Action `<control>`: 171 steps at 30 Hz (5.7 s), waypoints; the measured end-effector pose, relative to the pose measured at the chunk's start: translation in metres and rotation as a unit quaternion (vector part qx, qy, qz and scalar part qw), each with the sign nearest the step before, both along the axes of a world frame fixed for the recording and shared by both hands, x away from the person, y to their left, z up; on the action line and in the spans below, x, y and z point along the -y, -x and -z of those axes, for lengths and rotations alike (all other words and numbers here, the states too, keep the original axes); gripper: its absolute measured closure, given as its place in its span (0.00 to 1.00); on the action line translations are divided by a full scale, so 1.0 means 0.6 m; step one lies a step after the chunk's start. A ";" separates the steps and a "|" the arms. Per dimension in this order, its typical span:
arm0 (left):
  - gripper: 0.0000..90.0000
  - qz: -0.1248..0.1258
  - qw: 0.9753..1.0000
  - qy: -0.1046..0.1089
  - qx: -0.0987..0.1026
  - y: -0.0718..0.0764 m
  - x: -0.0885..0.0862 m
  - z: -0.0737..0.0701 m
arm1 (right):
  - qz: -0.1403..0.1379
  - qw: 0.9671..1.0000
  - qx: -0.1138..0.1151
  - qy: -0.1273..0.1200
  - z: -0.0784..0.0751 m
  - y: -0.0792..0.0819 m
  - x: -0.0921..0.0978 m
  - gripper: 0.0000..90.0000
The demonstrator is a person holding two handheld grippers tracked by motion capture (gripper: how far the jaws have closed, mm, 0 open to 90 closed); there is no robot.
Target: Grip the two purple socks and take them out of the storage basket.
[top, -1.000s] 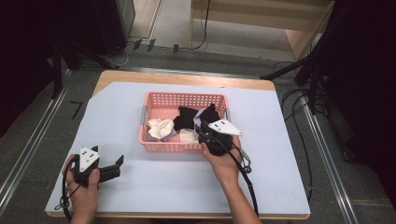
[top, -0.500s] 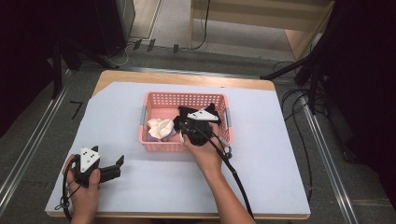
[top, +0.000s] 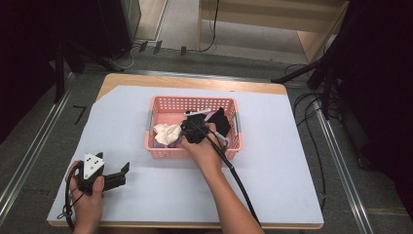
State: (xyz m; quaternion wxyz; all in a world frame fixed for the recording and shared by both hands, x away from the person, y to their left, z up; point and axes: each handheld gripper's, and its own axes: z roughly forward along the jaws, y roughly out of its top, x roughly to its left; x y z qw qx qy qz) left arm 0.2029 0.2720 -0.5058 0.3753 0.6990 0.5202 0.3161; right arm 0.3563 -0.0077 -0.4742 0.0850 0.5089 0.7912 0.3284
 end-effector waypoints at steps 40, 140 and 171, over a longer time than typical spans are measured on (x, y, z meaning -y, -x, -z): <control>0.07 0.001 1.000 0.005 -0.003 -0.002 0.000 0.001 | -0.055 0.991 -0.082 -0.091 -0.023 -0.003 -0.063 0.92; 0.07 0.001 1.000 0.003 -0.006 -0.003 -0.001 0.000 | 0.039 0.920 0.377 -0.097 -0.116 0.037 0.154 0.98; 0.07 0.001 1.000 0.001 -0.003 -0.002 0.000 0.001 | 0.184 0.923 0.336 -0.041 -0.033 0.045 0.380 0.98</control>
